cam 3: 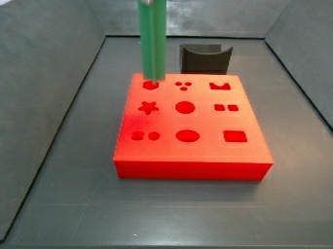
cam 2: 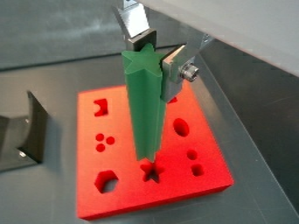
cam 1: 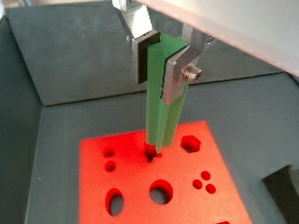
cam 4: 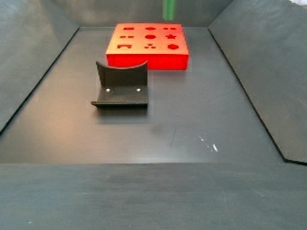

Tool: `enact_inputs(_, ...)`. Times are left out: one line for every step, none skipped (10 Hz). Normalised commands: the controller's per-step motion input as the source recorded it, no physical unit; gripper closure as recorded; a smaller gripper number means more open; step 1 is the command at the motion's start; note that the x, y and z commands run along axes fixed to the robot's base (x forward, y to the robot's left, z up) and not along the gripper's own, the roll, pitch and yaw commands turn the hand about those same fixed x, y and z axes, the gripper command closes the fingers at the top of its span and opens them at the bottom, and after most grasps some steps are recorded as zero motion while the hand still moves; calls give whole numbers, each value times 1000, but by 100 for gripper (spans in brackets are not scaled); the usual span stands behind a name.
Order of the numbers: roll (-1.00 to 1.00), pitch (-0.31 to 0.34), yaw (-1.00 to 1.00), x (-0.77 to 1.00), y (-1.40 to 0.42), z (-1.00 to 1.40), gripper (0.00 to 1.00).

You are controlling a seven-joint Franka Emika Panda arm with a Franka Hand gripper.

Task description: Insert the star object.

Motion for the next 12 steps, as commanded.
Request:
enact_inputs(-166,0,137,0,-66,-360,100)
enact_inputs(-190,0,123,0,-23,-351,100)
enact_inputs(-131,19,211,-114,0,-326,100)
enact_inputs(0,76,234,0,-37,-83,100)
enact_inputs(14,71,163,0,-3,-71,100)
enact_inputs(0,33,151,31,-26,-74,100)
enact_inputs(3,56,163,169,0,-69,100)
enact_inputs(9,1,94,0,0,-80,100)
enact_inputs(41,1,17,0,0,-131,100)
enact_inputs(11,-9,0,57,0,-334,100)
enact_inputs(30,-80,0,0,0,-477,100)
enact_inputs(121,-6,26,-3,0,-343,100)
